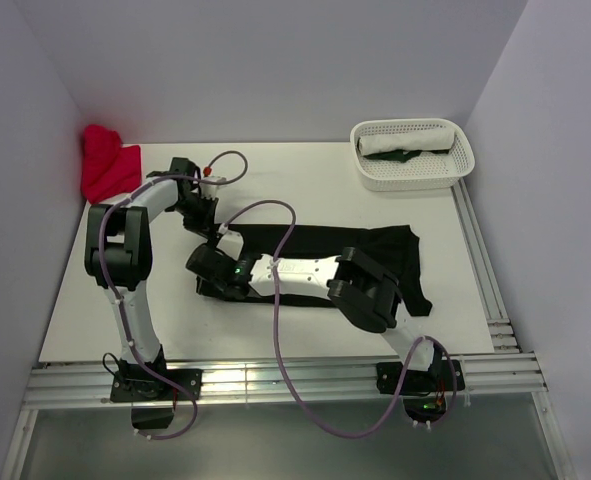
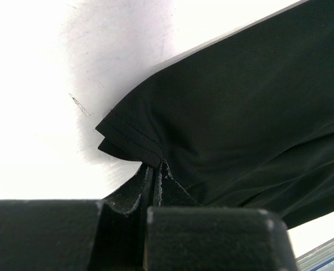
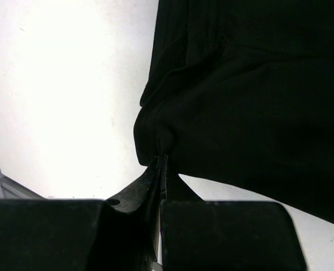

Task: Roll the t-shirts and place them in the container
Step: Roll the tshirt

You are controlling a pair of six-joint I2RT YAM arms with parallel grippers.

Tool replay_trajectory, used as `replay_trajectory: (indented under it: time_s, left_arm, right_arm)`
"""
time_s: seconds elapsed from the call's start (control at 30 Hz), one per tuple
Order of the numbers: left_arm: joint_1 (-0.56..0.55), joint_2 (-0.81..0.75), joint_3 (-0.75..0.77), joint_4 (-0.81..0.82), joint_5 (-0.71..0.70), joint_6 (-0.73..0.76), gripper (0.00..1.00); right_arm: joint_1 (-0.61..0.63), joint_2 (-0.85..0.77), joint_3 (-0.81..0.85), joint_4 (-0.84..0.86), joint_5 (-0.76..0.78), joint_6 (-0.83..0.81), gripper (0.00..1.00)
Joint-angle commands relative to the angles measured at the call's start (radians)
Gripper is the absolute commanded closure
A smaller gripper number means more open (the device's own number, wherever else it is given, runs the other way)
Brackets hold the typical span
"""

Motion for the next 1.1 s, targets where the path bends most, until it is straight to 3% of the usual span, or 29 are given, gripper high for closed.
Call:
replay_trajectory:
  time_s: [0.0, 1.07]
  left_arm:
    - [-0.014, -0.058, 0.034, -0.009, -0.017, -0.006, 1.0]
    - [-0.223, 0.035, 0.186, -0.091, -0.214, -0.047, 0.95]
  right_arm:
    - [-0.008, -0.073, -0.036, 0.045, 0.015, 0.029, 1.0]
    - [-0.014, -0.328, -0.599, 0.404, 0.153, 0.311, 1.0]
